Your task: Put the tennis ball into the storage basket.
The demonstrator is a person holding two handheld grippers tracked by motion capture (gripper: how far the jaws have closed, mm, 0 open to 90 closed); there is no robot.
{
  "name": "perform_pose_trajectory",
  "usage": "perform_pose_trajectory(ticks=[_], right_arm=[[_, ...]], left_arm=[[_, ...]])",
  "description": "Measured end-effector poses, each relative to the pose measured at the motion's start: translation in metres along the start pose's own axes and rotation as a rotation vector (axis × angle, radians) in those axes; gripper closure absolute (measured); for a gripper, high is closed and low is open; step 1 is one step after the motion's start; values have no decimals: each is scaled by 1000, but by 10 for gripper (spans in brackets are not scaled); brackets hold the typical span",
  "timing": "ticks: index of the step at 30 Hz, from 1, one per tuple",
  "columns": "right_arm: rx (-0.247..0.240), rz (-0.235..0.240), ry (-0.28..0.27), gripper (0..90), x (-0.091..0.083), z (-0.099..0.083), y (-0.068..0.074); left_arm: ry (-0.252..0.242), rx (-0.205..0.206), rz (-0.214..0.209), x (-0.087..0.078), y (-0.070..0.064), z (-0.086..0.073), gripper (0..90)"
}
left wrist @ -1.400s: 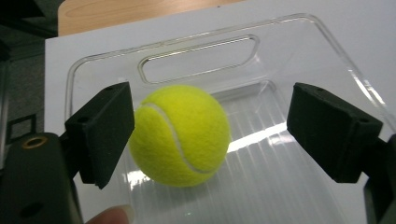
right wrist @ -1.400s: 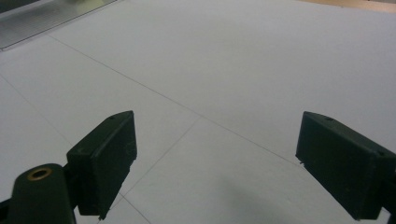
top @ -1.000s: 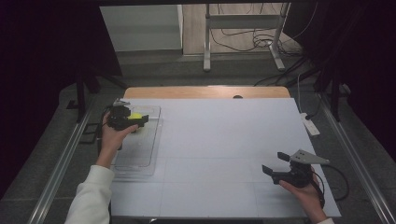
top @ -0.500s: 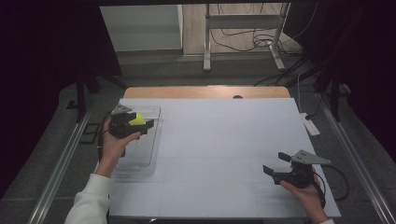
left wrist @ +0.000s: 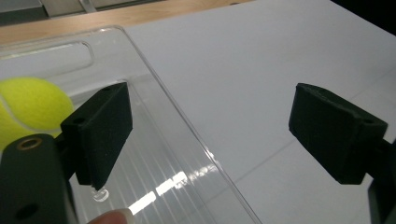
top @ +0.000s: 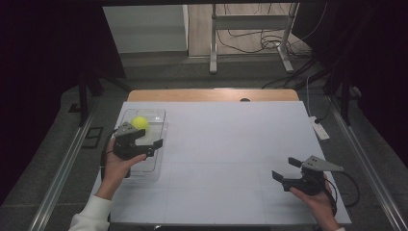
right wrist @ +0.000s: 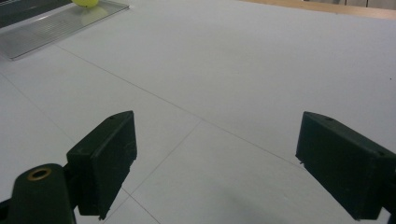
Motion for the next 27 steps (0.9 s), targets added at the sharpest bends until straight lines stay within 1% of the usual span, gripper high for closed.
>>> perform_pose_trajectory(ticks=[4, 8, 10, 11, 21, 24, 25, 27], right_arm=[[0, 0, -2, 129, 0, 0, 0], [0, 0, -2, 129, 0, 0, 0], [1, 2, -4, 128, 0, 0, 0], [1, 3, -4, 128, 0, 1, 0], [-8, 9, -10, 128, -1, 1, 2], [-8, 12, -17, 127, -1, 1, 2], [-8, 12, -17, 127, -1, 1, 2], [-11, 15, -20, 127, -2, 1, 2]], left_arm=[[-3, 2, -23, -6, -4, -12, 148], [-4, -7, -47, -9, -8, -23, 147], [-8, 14, -36, -11, -11, -29, 147], [-7, 19, -38, -12, -12, -32, 148], [-5, 27, -74, -17, -18, -51, 146], [-5, 43, -85, -18, -20, -57, 146], [-5, 43, -85, -18, -20, -57, 146], [-4, 55, -83, -18, -22, -59, 146]])
Point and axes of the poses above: each handheld gripper's, and its own axes: x roughly forward along the jaws, z roughly out of its top, y roughly to its left, the point moved 2 cm from there along x, roughly forward along the jaws, and after that the axes turned 12 degrees about -x, right-handed, at the moved point
